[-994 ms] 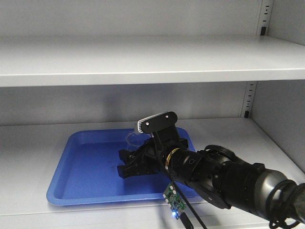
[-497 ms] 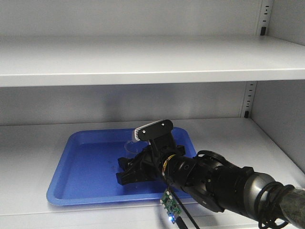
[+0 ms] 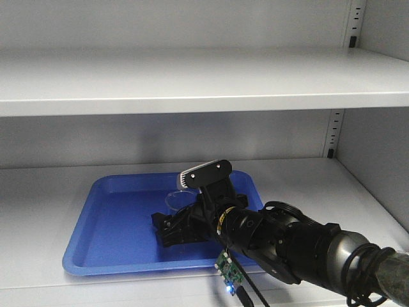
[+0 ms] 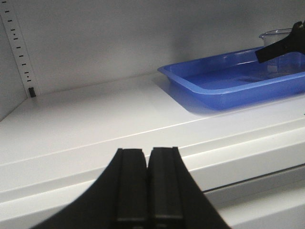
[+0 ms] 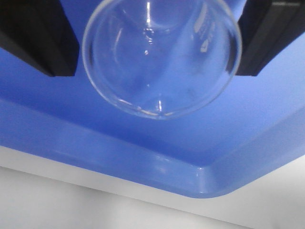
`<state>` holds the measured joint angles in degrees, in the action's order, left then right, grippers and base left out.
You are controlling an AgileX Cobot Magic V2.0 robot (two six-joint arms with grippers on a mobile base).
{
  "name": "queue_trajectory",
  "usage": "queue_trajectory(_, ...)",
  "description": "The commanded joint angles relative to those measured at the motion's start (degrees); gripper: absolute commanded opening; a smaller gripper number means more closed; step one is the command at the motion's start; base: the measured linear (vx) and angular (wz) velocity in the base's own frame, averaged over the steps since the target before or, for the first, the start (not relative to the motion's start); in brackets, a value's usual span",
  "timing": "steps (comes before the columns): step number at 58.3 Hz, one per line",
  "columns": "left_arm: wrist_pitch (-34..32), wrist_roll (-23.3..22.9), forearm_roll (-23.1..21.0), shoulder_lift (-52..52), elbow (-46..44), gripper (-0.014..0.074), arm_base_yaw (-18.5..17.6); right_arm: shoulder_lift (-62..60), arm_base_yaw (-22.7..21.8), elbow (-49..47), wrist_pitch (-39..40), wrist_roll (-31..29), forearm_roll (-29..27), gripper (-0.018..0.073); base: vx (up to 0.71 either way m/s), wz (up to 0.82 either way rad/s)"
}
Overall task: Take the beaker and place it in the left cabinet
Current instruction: 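Lower the beaker onto the blue tray and open the right gripper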
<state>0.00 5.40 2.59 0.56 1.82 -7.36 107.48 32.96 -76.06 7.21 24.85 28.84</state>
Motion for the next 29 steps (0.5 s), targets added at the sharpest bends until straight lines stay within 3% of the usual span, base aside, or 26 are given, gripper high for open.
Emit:
queue_trajectory(1,-4.28,-0.15,-0.18,1.06,0.9,0.0001,-0.03,-4.75,-0.17,-2.07,4.01,0.08,-0.32,0.0708,0.0,0.0)
queue_trajectory(21,-4.28,-0.15,-0.18,1.06,0.9,0.0001,-0.03,-11.31,-0.17,-1.74,0.71,0.5,-0.43,0.0586,0.0,0.0)
queue_trajectory(29,-4.28,-0.15,-0.18,1.06,0.9,0.0001,-0.03,-14.79,0.47,0.71,-0.54,3.33,-0.46,0.0517,0.0,0.0)
